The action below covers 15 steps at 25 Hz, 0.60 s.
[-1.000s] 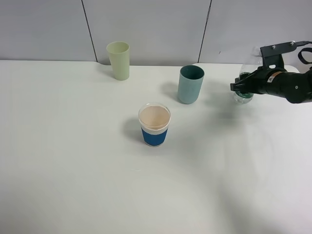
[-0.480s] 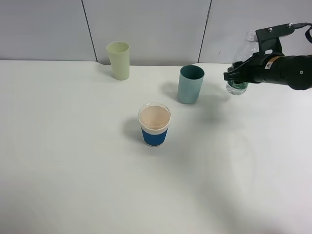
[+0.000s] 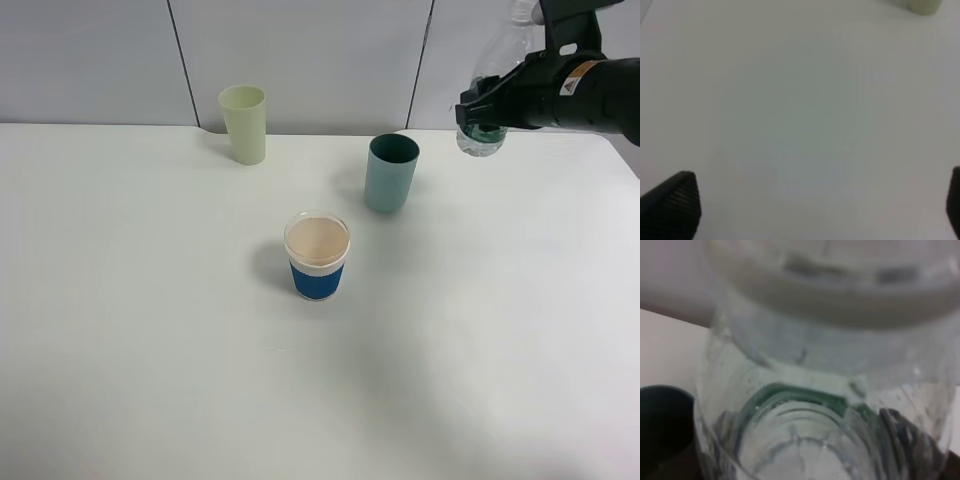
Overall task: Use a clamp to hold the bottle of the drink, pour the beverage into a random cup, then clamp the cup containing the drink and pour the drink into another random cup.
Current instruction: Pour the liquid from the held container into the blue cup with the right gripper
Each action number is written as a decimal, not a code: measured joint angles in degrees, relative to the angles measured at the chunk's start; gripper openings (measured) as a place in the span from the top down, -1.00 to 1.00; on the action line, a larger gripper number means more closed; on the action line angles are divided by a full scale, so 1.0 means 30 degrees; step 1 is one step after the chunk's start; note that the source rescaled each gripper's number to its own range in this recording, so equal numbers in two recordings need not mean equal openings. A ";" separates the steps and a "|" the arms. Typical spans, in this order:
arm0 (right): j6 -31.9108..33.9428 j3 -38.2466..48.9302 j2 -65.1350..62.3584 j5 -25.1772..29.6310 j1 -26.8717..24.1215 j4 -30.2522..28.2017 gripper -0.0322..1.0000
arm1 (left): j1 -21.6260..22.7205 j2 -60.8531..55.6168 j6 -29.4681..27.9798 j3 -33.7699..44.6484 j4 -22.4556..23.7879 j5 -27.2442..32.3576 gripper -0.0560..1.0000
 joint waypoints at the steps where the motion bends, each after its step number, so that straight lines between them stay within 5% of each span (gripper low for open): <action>1: 0.0000 0.0000 -0.0273 0.0220 0.0191 -0.0075 0.89 | 0.0000 0.0000 0.0000 0.0000 0.0000 0.0000 -1.00; 7: 0.0156 0.0000 -0.1329 0.2414 0.1600 -0.1437 0.89 | 0.0000 0.0000 0.0000 0.0000 0.0000 0.0000 -1.00; 15: 0.1109 0.0000 -0.1546 0.4776 0.3548 -0.5582 0.89 | 0.0000 0.0000 0.0000 0.0000 0.0000 0.0000 -1.00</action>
